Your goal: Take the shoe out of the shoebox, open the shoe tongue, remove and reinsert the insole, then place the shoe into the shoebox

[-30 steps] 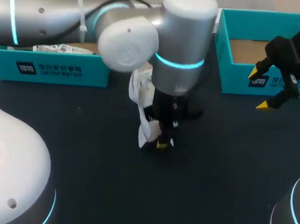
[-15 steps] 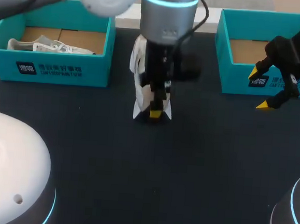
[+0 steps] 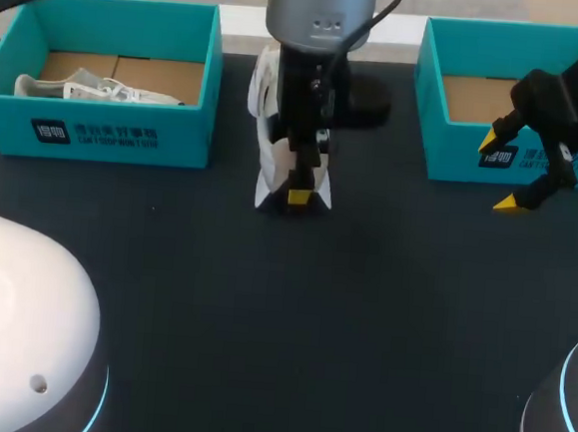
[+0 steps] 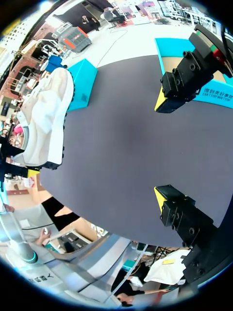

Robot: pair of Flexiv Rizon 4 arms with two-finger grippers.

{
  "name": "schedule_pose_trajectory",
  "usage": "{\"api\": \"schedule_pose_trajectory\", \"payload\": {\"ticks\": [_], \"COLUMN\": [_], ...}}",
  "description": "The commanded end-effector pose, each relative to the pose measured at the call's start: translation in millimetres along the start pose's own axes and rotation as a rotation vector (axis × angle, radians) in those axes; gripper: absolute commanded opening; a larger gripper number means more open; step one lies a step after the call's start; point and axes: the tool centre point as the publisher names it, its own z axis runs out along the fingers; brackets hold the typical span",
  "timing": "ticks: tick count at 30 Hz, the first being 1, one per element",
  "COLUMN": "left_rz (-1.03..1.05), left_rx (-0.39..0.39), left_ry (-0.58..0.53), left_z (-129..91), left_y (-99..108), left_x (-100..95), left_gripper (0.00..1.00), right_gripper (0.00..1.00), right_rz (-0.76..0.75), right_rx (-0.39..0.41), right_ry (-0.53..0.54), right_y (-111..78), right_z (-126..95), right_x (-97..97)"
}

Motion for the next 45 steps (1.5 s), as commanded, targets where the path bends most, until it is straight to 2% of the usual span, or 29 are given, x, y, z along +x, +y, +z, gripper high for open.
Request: {"api": "schedule_pose_trajectory", "payload": {"ticks": [1,6,10,20,27,33,35,45], "left_rz": [0.0,0.052,0.107,0.131,0.146,0.23,0.238,0.238], "left_rx": [0.005,0.0,-0.065,-0.043,-0.023,-0.078,-0.101,-0.101], "left_ry": [-0.002,-0.029,-0.003,0.02,-0.008,0.029,0.034,0.034], "left_z": [0,-11,-14,-30,-37,-43,-43,-43], "left_y": [2,34,57,116,156,194,200,200], "left_x": [0.2,-17.5,-35.9,-81.2,-110.7,-143.9,-151.0,-151.0], "left_gripper": [0.0,0.0,0.0,0.0,0.0,0.0,0.0,0.0], "right_gripper": [1.0,1.0,1.0,1.0,1.0,1.0,1.0,1.0], "right_rz": [0.001,0.001,0.001,0.001,0.001,0.001,0.001,0.001], "right_rx": [0.003,0.003,0.003,0.003,0.003,0.003,0.003,0.003], "right_ry": [0.002,0.002,0.002,0.002,0.002,0.002,0.002,0.002], "right_y": [0.5,0.5,0.5,0.5,0.5,0.5,0.5,0.5], "right_z": [1,1,1,1,1,1,1,1], "right_x": [-1.2,-1.2,-1.2,-1.2,-1.2,-1.2,-1.2,-1.2]}}
